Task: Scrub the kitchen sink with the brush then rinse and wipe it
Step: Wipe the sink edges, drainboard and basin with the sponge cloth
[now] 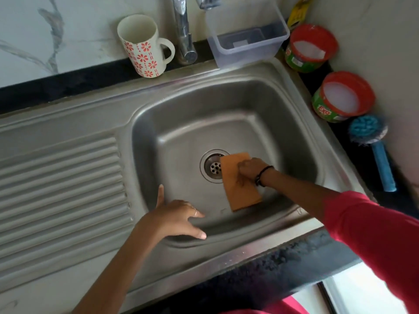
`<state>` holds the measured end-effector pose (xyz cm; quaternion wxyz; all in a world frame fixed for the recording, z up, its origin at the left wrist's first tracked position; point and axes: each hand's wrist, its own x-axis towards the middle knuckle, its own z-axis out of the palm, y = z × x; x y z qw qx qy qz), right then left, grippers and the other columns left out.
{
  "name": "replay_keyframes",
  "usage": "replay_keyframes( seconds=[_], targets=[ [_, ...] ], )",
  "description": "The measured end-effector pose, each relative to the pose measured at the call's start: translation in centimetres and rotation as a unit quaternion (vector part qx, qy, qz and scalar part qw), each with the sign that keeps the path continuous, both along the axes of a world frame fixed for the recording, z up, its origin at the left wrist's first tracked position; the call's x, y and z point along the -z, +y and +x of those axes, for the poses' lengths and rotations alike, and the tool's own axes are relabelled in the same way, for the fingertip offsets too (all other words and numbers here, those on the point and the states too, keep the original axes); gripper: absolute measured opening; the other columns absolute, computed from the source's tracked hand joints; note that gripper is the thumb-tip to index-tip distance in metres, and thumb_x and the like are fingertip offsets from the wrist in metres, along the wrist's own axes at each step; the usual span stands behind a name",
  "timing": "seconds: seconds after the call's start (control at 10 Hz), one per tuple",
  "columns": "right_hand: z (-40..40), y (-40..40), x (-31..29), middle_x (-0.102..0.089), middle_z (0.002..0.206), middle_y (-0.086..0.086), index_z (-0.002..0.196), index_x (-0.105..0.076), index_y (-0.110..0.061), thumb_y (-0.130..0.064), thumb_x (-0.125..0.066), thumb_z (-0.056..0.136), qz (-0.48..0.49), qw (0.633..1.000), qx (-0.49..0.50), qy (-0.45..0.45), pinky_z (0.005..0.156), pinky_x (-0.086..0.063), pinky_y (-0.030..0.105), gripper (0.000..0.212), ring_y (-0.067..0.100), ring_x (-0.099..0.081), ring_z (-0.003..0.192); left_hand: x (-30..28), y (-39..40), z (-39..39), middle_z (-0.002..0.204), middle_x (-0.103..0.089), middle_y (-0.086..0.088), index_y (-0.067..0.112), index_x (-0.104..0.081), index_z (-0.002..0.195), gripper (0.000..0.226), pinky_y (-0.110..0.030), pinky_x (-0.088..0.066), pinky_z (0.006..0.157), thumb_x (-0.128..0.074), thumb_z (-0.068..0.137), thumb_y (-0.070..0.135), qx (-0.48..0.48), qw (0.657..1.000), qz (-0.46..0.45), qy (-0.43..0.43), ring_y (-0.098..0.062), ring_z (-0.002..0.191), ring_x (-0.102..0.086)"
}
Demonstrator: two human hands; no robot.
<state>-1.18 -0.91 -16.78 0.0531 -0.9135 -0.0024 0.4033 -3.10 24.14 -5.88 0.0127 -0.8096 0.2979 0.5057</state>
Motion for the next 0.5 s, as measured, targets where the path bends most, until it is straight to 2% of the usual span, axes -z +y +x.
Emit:
replay_keyframes(
  seconds=[0.1,0.2,0.3,0.4,0.5],
  targets=[
    [-0.1,-2.2,-0.2,-0.062,0.118,0.017,0.107,-0.066,-0.007,-0.022,-0.057,0.085,-0.043,0.999,0.012,-0.003,0.09,-0.044,0.032,0.028,0.031,-0.058,0.107,0.2,-0.4,-0.6,0.143,-0.04,0.012,0.04,-0.043,0.135,0.06,-0.057,0.031,0.097,-0.054,0.081,0.06,0.0,1.0,-0.004,0.012,-0.006,0.139,-0.022],
    [-0.4,-3.7,0.0,-0.055,0.129,0.017,0.123,-0.053,0.0,-0.011,-0.041,0.095,-0.102,0.994,0.003,-0.038,0.096,-0.041,0.037,0.033,0.031,-0.053,0.118,0.3,-0.3,-1.0,0.14,-0.043,0.013,0.041,-0.044,0.133,0.056,-0.056,0.032,0.097,-0.055,0.081,0.059,-0.014,1.0,-0.015,0.0,-0.003,0.138,-0.025],
    [-1.5,-4.4,0.6,-0.044,0.14,0.019,0.133,-0.042,0.003,-0.01,-0.031,0.1,-0.128,0.989,0.051,-0.051,0.106,-0.031,0.038,0.038,0.03,-0.042,0.129,-0.1,0.2,-1.6,0.143,-0.039,0.011,0.039,-0.039,0.138,0.06,-0.056,0.032,0.095,-0.054,0.083,0.057,0.001,0.999,-0.028,-0.033,-0.001,0.139,-0.018],
    [-1.3,-5.0,0.9,-0.038,0.143,0.019,0.138,-0.035,0.003,-0.013,-0.037,0.099,-0.141,0.973,0.174,-0.06,0.107,-0.031,0.039,0.043,0.031,-0.038,0.132,-0.5,0.6,-1.8,0.144,-0.036,0.01,0.04,-0.035,0.14,0.06,-0.055,0.033,0.095,-0.053,0.085,0.055,0.009,0.998,-0.032,-0.055,-0.002,0.14,-0.015],
    [-1.6,-6.5,3.8,-0.043,0.143,0.007,0.138,-0.041,-0.011,-0.025,-0.052,0.091,-0.146,0.961,0.227,0.063,0.105,-0.036,0.031,0.05,0.022,-0.042,0.131,-0.6,1.8,-2.0,0.151,-0.026,0.01,0.045,-0.029,0.141,0.06,-0.058,0.032,0.094,-0.05,0.086,0.056,0.01,0.996,-0.03,-0.082,-0.006,0.142,-0.007]
  ],
)
